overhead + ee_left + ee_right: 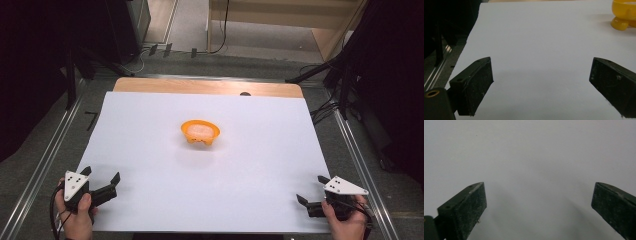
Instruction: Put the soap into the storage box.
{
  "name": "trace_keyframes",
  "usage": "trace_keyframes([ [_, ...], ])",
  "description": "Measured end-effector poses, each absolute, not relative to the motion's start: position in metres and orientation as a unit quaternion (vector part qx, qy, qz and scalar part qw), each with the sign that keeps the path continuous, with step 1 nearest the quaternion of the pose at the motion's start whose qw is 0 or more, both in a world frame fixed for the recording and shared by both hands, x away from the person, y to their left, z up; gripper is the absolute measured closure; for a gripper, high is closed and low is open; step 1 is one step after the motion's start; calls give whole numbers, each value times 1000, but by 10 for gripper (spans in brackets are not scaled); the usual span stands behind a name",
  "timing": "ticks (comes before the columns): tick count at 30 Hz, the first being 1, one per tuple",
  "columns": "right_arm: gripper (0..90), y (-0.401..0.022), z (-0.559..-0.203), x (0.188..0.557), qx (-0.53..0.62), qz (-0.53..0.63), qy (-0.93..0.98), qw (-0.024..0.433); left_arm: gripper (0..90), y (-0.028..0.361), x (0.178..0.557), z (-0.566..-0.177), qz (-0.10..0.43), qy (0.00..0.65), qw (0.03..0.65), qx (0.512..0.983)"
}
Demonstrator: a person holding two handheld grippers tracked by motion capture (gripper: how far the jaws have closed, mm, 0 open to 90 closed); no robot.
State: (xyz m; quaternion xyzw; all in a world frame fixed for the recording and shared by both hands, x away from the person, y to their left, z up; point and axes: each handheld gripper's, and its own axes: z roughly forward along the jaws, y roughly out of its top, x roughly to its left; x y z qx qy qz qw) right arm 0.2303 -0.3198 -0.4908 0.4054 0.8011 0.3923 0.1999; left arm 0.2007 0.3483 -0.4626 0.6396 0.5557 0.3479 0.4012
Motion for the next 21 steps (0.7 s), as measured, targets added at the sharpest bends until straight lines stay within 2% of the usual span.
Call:
trace_keyframes([
  [21,44,-321,-490,231,406,398,800,193,57,347,204,-463,341,557,391,648],
])
